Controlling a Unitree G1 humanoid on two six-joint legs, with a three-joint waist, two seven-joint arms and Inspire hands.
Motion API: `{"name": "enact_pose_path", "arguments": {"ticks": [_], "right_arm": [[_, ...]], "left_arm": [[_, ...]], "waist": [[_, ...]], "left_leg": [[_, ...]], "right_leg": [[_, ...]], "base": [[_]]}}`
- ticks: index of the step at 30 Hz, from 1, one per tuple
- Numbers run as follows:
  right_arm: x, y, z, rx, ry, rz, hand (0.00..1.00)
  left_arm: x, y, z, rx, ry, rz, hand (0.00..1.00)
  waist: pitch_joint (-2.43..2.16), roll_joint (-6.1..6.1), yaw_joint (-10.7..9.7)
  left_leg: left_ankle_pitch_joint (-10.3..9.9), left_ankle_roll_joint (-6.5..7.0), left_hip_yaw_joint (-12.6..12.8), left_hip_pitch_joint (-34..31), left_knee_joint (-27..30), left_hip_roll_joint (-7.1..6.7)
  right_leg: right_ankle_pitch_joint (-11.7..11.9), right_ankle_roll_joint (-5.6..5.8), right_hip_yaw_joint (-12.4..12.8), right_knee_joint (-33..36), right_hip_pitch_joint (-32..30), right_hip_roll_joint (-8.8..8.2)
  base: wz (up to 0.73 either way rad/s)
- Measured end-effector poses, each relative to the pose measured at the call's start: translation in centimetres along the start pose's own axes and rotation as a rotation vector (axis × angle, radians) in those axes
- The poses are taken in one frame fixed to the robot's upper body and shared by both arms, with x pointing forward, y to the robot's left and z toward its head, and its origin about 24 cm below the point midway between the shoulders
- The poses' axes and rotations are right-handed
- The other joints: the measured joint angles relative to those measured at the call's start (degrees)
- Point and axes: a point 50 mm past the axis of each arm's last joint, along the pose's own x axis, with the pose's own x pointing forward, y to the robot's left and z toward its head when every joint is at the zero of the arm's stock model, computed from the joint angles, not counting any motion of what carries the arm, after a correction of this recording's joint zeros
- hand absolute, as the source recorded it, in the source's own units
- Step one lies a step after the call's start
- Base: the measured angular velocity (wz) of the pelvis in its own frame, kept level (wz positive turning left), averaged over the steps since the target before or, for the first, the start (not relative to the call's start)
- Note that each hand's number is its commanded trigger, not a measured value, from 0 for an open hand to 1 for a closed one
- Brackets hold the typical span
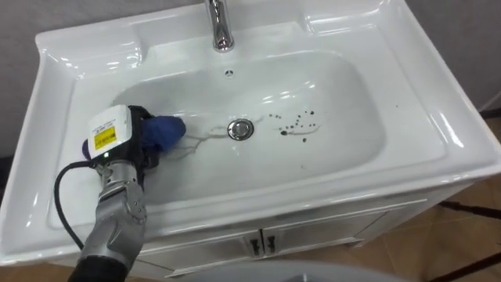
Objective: Wipe basin
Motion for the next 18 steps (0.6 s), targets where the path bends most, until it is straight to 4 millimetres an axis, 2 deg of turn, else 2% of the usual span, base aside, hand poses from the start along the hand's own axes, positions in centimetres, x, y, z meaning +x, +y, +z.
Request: {"name": "enact_pose_path", "arguments": {"ticks": [2,3,9,15,18], "right_arm": [[0.0,-0.1,0.1,0.000,0.000,-0.003,0.00],[-0.1,-0.2,0.2,-0.004,-0.005,-0.008,0.00],[-0.2,-0.8,0.8,0.000,-0.032,-0.034,0.00],[-0.2,-0.9,0.8,-0.003,-0.030,-0.056,0.00],[-0.2,-0.9,0.7,-0.002,-0.024,-0.064,0.00]], "left_arm": [[0.1,-0.1,0.0,0.022,-0.001,-0.016,1.00],[0.2,-0.1,0.0,0.025,0.002,-0.026,1.00],[1.3,0.5,0.7,0.027,0.008,-0.077,1.00],[1.6,0.0,0.8,0.063,0.009,-0.128,1.00],[1.7,-0.5,1.3,0.074,-0.007,-0.177,1.00]], "waist": [[0.01,0.13,0.0],[-0.16,0.49,-0.2],[0.14,0.81,-0.7],[0.77,1.45,-1.8],[0.78,1.84,-2.1]], "left_leg": [[0.0,0.00,-0.1,-0.2,0.0,0.01],[0.0,0.00,-0.1,-0.6,0.0,0.01],[0.0,0.01,-0.1,-0.7,0.0,0.03],[0.0,0.02,-0.1,-0.5,0.0,0.02],[0.0,0.04,0.0,-0.3,0.1,-0.01]], "right_leg": [[0.2,0.00,0.4,0.1,-0.4,0.06],[0.3,0.00,0.4,0.3,-0.5,0.03],[0.3,0.00,0.3,0.8,-0.6,-0.03],[0.3,0.00,0.4,1.0,-0.6,-0.02],[0.2,0.05,0.7,0.8,-1.0,0.01]], "base": [[-0.11],[-0.04],[0.00],[0.00],[0.00]]}}
